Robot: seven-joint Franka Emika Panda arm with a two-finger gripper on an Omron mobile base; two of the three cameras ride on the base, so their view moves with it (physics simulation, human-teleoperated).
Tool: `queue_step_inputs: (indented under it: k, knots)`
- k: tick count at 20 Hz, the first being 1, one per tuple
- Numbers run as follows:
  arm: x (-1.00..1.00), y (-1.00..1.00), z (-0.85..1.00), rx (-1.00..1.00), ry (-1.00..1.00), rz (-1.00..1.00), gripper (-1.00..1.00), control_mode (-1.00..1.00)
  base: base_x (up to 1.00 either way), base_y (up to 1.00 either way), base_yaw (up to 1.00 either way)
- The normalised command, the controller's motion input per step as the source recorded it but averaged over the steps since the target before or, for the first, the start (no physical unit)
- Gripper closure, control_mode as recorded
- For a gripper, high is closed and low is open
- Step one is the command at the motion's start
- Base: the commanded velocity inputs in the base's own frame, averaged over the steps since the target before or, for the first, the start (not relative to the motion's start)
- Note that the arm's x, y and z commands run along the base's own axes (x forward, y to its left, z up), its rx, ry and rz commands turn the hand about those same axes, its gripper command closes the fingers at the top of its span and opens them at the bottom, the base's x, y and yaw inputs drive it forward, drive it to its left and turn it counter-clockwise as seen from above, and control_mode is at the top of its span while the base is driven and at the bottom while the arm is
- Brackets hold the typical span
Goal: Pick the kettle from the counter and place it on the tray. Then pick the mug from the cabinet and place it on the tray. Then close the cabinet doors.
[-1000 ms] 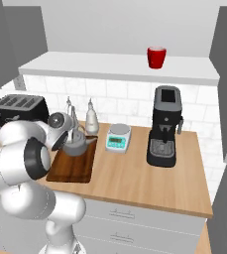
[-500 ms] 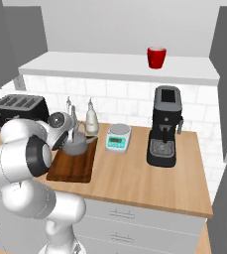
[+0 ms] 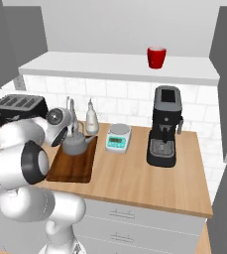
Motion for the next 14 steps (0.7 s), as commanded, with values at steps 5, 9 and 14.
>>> queue_step_inputs:
  k: [5, 9, 14]
  knots:
    - [-0.48, -0.03, 0.55, 0.00, 0.06, 0.00, -1.00, -1.00, 0.00, 0.00, 0.00]
    - [-0.59, -0.24, 0.40, -0.15, 0.05, 0.12, -1.00, -1.00, 0.00, 0.00, 0.00]
    - [-0.51, -0.30, 0.45, -0.27, 0.03, 0.22, -1.00, -1.00, 0.00, 0.00, 0.00]
